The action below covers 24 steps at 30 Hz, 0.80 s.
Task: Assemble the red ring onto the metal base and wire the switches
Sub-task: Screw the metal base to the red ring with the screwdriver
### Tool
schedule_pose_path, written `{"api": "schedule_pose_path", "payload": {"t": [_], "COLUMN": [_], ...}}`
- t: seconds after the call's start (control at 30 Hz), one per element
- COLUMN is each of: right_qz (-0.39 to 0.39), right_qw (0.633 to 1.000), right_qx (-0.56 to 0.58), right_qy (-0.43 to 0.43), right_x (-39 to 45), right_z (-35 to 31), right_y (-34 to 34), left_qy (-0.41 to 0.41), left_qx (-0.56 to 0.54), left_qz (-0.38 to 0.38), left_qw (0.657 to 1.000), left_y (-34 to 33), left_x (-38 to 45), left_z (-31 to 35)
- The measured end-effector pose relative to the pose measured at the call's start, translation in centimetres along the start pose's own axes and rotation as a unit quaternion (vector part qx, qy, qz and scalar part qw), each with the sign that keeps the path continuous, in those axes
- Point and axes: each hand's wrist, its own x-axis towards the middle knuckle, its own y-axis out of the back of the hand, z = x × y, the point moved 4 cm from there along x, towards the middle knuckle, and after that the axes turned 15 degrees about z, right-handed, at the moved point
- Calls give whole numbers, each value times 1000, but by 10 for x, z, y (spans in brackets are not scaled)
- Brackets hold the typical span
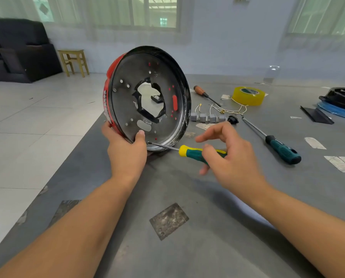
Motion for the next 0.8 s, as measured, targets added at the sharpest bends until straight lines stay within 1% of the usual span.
{"api": "schedule_pose_path", "payload": {"t": [0.03,0.07,0.1,0.17,0.27,0.37,0.47,0.53,0.6,0.67,0.8], "right_qz": [28,48,56,50,43,9,-38,-60,-75,-76,-15], "right_qw": [991,976,969,972,964,956,951,940,925,921,924], "right_qx": [-96,-146,-155,-111,-64,-41,-20,-32,-66,-85,-127], "right_qy": [91,156,186,199,255,289,305,334,366,371,360], "right_x": [1,2,2,2,0,1,2,2,3,6,10], "right_z": [-2,-3,-4,-4,-7,-5,-2,-1,0,2,2], "right_y": [3,5,5,5,6,6,6,7,8,9,14], "left_qy": [-3,-9,-11,-3,16,20,18,15,9,18,43], "left_qx": [2,7,9,5,-5,-6,-2,-2,1,-8,-37], "left_qz": [-2,-4,-7,-6,-1,-1,2,4,10,3,-14], "left_qw": [1000,1000,1000,1000,1000,1000,1000,1000,1000,1000,998], "left_y": [0,0,-1,-1,-1,-1,-1,-1,0,-1,-4], "left_x": [0,-1,-1,0,3,4,5,5,5,5,6], "left_z": [0,0,0,-2,-5,-7,-8,-9,-10,-10,-12]}}
